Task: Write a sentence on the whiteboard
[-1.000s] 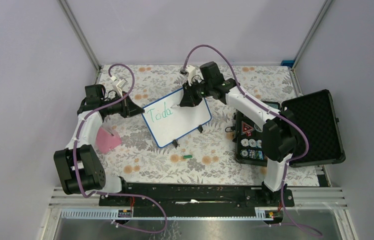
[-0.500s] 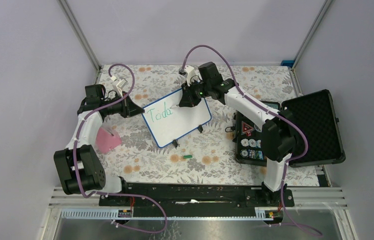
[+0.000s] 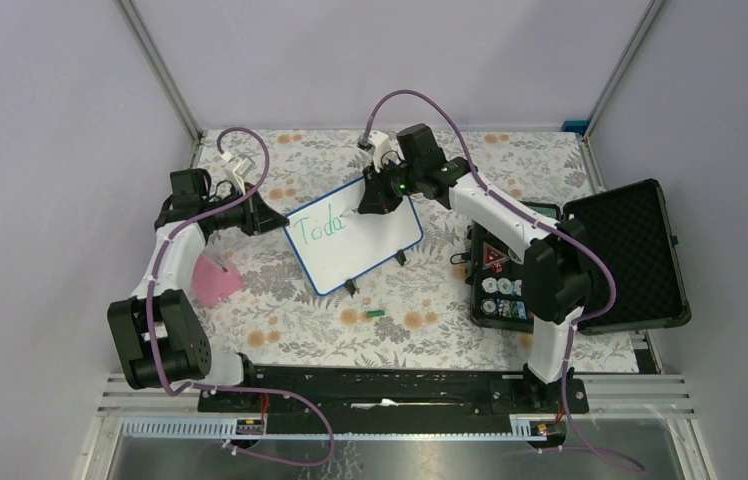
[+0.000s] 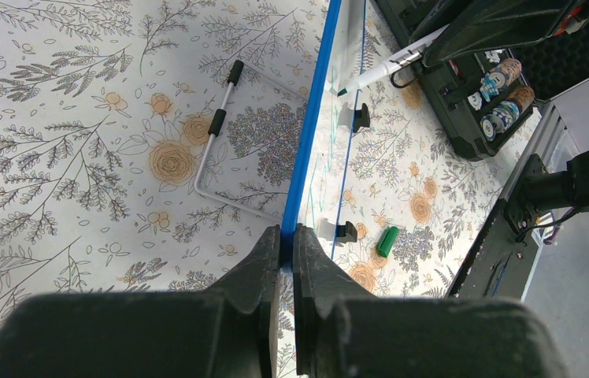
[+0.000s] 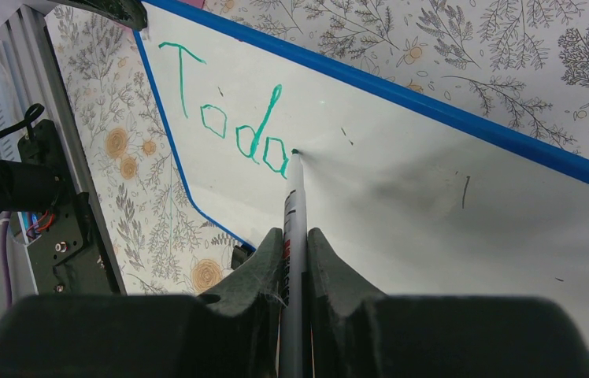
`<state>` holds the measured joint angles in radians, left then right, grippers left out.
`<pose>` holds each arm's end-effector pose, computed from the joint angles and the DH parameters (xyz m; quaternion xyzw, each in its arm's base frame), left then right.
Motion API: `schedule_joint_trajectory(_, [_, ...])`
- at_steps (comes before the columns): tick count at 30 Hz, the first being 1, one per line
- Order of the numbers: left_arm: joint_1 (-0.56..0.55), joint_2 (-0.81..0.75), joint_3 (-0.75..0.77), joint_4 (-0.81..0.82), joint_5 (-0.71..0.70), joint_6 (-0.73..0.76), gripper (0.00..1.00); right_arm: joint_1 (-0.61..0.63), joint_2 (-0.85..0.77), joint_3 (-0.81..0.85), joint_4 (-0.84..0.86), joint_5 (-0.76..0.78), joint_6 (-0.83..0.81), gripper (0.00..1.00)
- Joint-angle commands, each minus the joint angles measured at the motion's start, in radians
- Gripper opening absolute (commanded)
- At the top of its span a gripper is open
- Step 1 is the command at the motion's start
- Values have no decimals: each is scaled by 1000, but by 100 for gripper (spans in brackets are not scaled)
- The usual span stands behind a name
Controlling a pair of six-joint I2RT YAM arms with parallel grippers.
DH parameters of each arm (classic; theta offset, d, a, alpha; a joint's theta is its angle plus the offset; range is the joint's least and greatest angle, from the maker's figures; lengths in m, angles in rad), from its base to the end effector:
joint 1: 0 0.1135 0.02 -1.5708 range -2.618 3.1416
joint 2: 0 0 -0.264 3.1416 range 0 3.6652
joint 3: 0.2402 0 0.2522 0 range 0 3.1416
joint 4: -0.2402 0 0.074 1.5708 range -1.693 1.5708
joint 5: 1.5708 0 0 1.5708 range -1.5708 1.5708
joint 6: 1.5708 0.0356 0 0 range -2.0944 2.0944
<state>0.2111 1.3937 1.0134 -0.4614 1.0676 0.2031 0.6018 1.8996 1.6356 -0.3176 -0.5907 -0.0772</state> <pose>0.2842 0.0290 0.2702 0.1782 0.8050 -0.4021 0.3981 0.3547 0.2677 0.3005 -0.4107 0.7480 0.3652 0.3722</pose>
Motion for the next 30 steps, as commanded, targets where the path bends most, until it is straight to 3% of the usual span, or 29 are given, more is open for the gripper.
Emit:
schedule_joint_trajectory(1, [-4, -27, 31, 23, -26, 30, 0, -12, -12, 6, 11, 46, -14, 0])
schedule_joint_trajectory(30, [-5, -27, 31, 24, -24, 31, 0, -19, -30, -63, 16, 31, -25, 0])
